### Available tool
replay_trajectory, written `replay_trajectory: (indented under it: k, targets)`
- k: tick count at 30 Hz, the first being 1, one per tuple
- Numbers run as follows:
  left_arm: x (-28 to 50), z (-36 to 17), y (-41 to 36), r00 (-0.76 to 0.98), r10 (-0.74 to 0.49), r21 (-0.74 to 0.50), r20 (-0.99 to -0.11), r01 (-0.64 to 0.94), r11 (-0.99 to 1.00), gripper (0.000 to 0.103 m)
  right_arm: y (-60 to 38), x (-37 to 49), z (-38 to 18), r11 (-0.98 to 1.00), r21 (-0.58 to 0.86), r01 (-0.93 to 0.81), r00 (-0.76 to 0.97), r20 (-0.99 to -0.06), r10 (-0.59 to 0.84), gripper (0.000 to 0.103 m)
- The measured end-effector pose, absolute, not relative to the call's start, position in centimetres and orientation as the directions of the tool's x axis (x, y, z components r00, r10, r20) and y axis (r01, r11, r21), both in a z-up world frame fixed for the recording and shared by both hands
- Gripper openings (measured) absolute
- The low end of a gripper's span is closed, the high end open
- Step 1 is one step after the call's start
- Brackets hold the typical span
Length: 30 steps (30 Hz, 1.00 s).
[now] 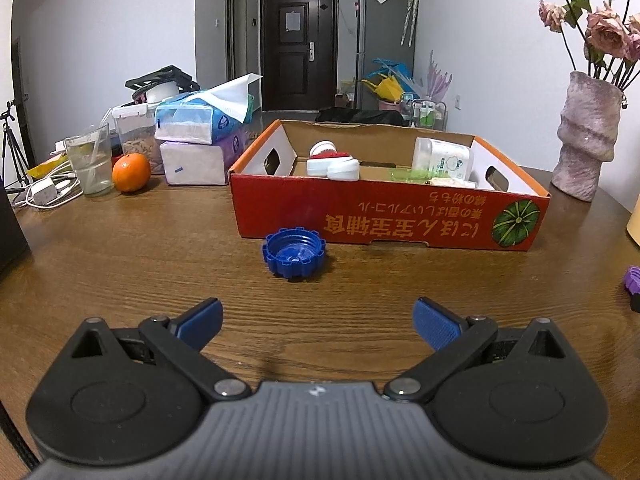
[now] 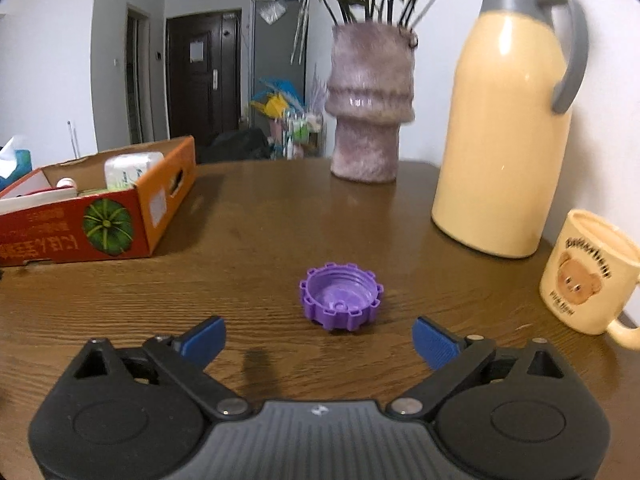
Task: Organize rigid objects
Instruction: 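Lower the right gripper over the purple bottle cap and close on it, then lower the left gripper over the blue bottle cap and close on it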
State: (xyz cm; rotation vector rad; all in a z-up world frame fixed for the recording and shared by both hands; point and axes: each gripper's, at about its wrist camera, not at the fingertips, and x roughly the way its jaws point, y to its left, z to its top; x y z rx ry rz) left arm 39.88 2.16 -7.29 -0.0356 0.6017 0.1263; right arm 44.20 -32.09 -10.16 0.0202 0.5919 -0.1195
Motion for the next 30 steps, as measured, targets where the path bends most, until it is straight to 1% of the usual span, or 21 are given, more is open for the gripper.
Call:
replay_trajectory:
  k: [2, 4, 5, 7, 12, 14, 18, 20, 24, 27, 30]
  targets:
    - [40.1, -7.4, 2.2, 0.814, 0.11, 0.004, -0.57, -0.131, 0.991, 0.103, -32.5, 45.0, -10.5, 0.992, -0.002, 0.125, 0.809, -0.578, -0.103, 0.094]
    - [40.5, -7.5, 2.4, 0.812, 0.11, 0.001, -0.573, -0.133, 0.991, 0.103, -32.8, 45.7, -10.7, 0.992, 0.01, 0.127, 0.799, -0.593, -0.096, 0.086]
    - [40.6, -7.6, 2.4, 0.811, 0.109, -0.001, -0.574, -0.133, 0.991, 0.103, -32.9, 46.1, -10.8, 0.992, 0.016, 0.127, 0.794, -0.601, -0.092, 0.085]
    - [41.1, -7.7, 2.6, 0.809, 0.107, -0.006, -0.579, -0.135, 0.991, 0.103, -33.1, 46.5, -11.0, 0.991, 0.025, 0.129, 0.787, -0.611, -0.087, 0.08]
    - [42.6, -8.0, 2.8, 0.801, 0.101, -0.011, -0.59, -0.133, 0.991, 0.103, -33.1, 47.1, -11.0, 0.991, 0.03, 0.133, 0.787, -0.61, -0.087, 0.079]
    - [43.2, -8.2, 2.9, 0.798, 0.107, -0.007, -0.593, -0.138, 0.99, 0.103, -33.1, 47.2, -11.0, 0.991, 0.031, 0.132, 0.788, -0.61, -0.086, 0.077]
    - [44.4, -8.4, 3.2, 0.793, 0.115, -0.002, -0.599, -0.145, 0.989, 0.103, -32.9, 47.4, -11.0, 0.991, 0.028, 0.131, 0.789, -0.607, -0.088, 0.069]
    - [44.9, -8.5, 3.4, 0.79, 0.12, 0.0, -0.601, -0.151, 0.989, 0.103, -32.8, 47.6, -10.9, 0.991, 0.025, 0.132, 0.789, -0.607, -0.09, 0.067]
    - [45.9, -8.7, 3.8, 0.784, 0.127, -0.005, -0.607, -0.163, 0.987, 0.103, -32.8, 47.8, -10.9, 0.991, 0.018, 0.135, 0.79, -0.605, -0.096, 0.057]
    - [46.7, -8.8, 4.2, 0.778, 0.131, -0.008, -0.614, -0.172, 0.985, 0.103, -32.7, 47.9, -10.8, 0.991, 0.018, 0.135, 0.793, -0.601, -0.097, 0.045]
    - [47.4, -8.9, 4.4, 0.773, 0.132, -0.01, -0.62, -0.176, 0.984, 0.103, -32.7, 48.0, -10.8, 0.991, 0.014, 0.132, 0.793, -0.601, -0.097, 0.045]
